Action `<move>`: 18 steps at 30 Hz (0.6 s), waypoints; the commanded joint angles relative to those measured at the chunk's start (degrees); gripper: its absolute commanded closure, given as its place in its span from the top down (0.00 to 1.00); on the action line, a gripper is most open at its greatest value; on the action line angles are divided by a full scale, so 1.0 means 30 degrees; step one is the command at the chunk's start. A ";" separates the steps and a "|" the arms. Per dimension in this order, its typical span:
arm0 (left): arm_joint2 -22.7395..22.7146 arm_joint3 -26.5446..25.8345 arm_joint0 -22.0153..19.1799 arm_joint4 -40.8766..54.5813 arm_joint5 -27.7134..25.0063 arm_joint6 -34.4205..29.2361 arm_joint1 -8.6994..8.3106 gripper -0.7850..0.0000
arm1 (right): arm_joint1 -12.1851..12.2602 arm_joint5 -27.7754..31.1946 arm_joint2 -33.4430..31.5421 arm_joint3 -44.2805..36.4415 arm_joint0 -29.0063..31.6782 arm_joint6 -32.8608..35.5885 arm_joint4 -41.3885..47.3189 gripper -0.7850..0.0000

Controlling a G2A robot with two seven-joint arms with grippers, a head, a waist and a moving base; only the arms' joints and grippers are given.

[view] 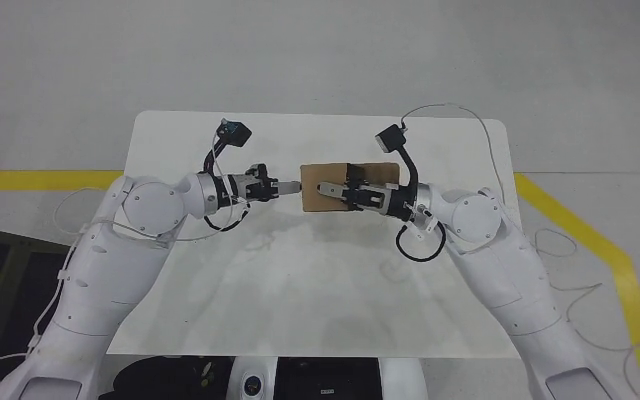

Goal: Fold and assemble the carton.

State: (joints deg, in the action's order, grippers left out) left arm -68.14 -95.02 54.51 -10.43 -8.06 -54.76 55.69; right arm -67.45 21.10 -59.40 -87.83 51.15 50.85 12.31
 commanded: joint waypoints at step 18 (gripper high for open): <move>0.0446 0.1020 -0.0169 0.2154 -0.1832 -0.0021 0.0178 1.00 | -0.0423 0.1040 0.0886 0.1099 -0.0580 0.0444 0.2062 0.00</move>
State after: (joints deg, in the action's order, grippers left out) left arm -66.96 -92.15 54.07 -4.18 -13.32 -54.81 56.19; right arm -68.67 24.12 -56.81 -84.62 49.46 52.17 18.44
